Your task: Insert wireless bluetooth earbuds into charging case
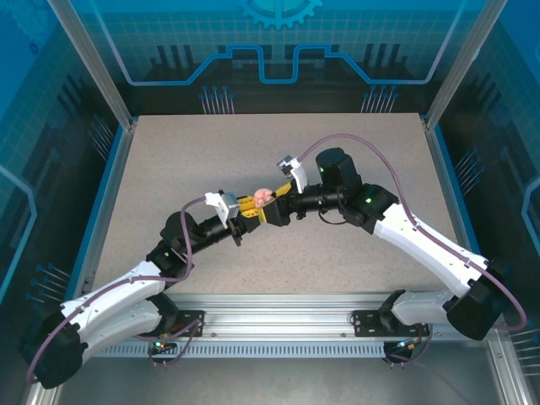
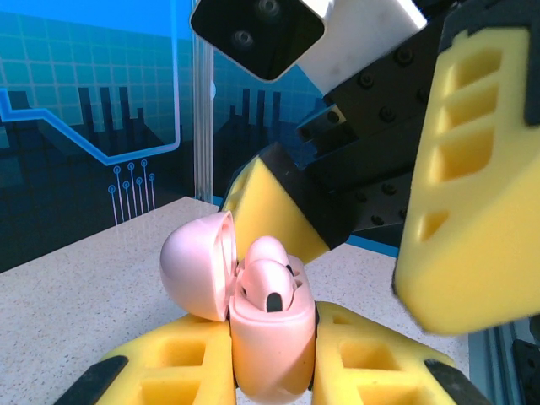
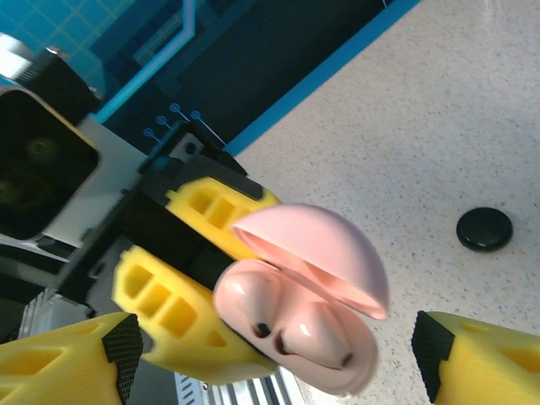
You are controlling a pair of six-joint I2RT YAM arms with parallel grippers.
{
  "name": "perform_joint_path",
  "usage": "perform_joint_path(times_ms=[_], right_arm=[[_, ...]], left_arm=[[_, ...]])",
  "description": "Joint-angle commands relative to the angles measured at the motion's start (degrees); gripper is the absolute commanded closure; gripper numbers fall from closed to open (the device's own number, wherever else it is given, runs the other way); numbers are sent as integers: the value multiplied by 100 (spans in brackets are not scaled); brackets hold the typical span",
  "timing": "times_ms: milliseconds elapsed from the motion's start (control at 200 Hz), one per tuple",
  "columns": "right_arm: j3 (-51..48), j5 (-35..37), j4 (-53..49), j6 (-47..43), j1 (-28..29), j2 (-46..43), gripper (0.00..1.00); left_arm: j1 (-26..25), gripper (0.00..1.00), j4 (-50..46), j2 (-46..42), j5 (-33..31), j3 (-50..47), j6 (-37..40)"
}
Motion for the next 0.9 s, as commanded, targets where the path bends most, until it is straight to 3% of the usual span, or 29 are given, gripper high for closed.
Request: perform_joint_path(times_ms=[0, 295, 650, 750, 895], right_arm=[[243, -341, 333, -76, 47, -111, 17], [272, -251, 332, -370, 42, -305, 24], [96, 194, -4, -553, -52, -533, 24], [114, 647, -315, -659, -68, -610, 22], [56, 1832, -951, -589, -228, -812, 17]], left_arm=[[-41, 94, 162, 6, 168, 207, -78], [-40, 94, 120, 17, 156, 207, -91], [-38, 94, 50, -22, 117, 207, -103], [-43, 94, -101, -83, 50, 207, -129], [-41, 93, -893, -314, -280, 217, -282]])
